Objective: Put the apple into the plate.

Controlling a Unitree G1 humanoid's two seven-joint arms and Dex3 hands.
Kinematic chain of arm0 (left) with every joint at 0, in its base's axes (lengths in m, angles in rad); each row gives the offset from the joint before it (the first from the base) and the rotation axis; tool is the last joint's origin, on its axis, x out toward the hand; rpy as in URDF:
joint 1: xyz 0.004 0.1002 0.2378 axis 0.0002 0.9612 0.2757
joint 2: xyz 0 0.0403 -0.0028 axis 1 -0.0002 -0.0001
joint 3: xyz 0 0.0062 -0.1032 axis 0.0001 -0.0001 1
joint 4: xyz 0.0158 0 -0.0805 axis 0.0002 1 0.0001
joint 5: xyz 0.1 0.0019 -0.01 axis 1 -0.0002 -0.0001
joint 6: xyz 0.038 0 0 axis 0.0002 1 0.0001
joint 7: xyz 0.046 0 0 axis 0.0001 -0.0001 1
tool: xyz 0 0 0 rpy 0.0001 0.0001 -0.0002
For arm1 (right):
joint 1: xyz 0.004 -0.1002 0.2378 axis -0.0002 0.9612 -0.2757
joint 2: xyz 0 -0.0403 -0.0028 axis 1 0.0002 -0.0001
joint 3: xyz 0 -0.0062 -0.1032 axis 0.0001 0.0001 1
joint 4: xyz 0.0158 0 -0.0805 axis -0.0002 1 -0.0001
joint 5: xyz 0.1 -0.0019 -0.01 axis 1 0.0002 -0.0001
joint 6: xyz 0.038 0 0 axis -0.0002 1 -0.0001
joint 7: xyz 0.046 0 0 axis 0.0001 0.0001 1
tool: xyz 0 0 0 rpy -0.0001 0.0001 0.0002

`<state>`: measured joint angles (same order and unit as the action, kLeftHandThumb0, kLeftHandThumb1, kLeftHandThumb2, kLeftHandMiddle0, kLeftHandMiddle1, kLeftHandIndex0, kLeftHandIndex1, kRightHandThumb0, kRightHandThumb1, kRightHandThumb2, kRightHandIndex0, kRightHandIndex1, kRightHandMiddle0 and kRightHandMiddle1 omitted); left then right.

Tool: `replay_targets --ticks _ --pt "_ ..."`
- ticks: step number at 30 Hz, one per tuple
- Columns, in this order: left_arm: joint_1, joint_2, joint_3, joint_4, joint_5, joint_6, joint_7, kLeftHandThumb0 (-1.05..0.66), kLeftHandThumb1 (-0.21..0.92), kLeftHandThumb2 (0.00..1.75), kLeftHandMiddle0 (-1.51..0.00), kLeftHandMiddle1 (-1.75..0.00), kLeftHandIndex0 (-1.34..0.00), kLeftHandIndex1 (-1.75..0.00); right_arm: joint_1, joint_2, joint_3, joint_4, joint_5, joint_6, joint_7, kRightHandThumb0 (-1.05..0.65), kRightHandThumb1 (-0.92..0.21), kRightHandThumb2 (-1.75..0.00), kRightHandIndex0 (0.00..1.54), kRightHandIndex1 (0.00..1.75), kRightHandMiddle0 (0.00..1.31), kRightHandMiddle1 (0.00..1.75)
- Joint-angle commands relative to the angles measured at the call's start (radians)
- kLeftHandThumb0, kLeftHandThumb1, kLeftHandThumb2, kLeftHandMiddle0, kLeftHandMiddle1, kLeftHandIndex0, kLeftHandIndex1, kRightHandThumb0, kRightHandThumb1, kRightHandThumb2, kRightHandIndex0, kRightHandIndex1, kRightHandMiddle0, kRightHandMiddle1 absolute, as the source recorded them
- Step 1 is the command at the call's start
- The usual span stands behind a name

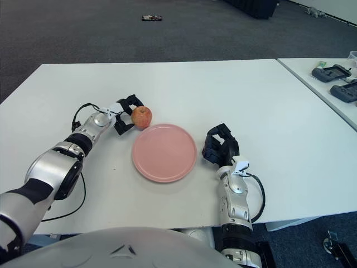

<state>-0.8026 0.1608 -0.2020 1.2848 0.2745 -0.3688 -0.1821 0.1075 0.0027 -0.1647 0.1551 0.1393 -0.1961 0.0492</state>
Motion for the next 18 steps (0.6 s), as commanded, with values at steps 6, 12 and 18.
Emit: replay_targets --ticks 6,12,18 --pt "0.029 0.0 0.053 -0.048 -0.052 -0.055 -0.021 0.0 -0.09 1.75 -0.95 -1.64 -0.7 -1.75 0.012 0.007 -0.011 0.04 0.028 0.019 0.008 -0.44 -0.44 -1.17 0.96 1.75 0.51 1.75" --pt "0.046 0.0 0.072 -0.091 -0.074 -0.085 -0.035 0.0 -0.1 1.75 -0.96 -1.62 -0.7 -1.75 0.011 0.006 -0.01 0.041 0.034 0.019 0.015 -0.45 -0.41 -1.21 0.99 1.75 0.53 1.75" --pt "0.059 -0.002 0.084 -0.124 -0.092 -0.098 -0.05 0.0 -0.1 1.75 -0.97 -1.61 -0.7 -1.75 0.009 0.006 -0.01 0.049 0.037 0.004 0.02 -0.45 -0.4 -1.23 1.01 1.75 0.55 1.75"
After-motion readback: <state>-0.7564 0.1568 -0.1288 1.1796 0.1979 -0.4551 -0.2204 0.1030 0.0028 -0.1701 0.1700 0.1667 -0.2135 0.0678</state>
